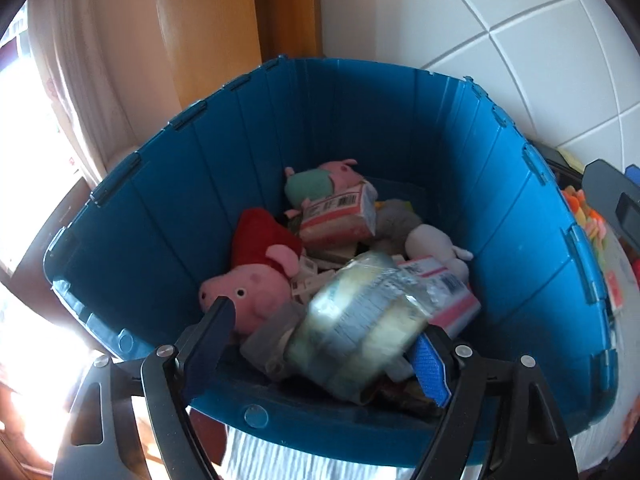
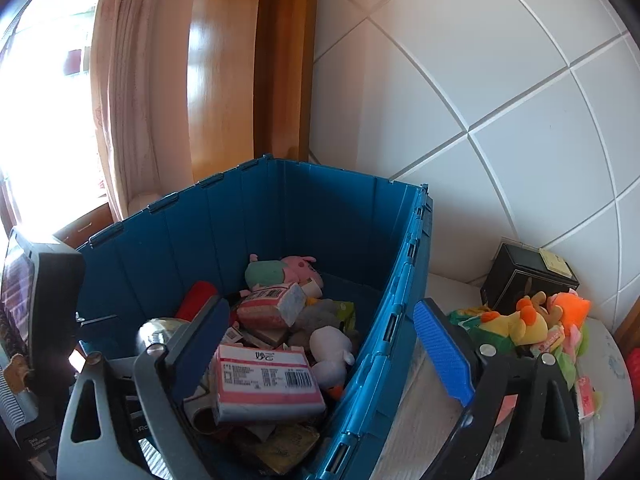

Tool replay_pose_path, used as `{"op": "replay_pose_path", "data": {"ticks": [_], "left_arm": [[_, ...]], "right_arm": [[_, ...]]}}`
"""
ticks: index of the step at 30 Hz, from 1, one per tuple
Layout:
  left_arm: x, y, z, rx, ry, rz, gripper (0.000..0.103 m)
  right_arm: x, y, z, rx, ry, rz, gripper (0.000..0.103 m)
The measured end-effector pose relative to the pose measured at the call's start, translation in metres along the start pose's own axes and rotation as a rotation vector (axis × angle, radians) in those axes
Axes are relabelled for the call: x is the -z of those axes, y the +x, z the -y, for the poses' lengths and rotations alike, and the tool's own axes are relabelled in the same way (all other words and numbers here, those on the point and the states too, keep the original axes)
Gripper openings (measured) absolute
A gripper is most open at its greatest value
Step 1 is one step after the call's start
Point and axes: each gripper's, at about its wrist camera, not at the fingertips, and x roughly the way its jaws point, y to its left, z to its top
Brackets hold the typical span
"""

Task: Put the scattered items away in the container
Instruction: 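Open the left tool to drop the clear packet while the right drops the pink pack, then hold both open tools above the crate, then move them back toward the pile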

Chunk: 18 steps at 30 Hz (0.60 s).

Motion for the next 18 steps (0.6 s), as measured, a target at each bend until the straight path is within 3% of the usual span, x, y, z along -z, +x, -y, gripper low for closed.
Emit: {"op": "replay_pose_path", "data": {"ticks": [4, 8, 18], "left_arm": [[-0.012, -0.007, 0.002, 0.071, -0.016, -0.012, 0.083], [-0.018, -0.008, -0.002, 0.19, -0.081, -0.03, 0.085], [-0.025, -0.006, 0.007, 0.131, -0.047, 0.021, 0.085]], "right_arm": [[0.003, -0.002, 0.002, 0.002, 0.021, -0.005, 0.095], [0.005, -0.006, 0.009, 0.015, 0.039, -0.007, 0.095], [0.009, -0.007, 0.015, 0.045, 0.042, -0.019, 0.096]]}}
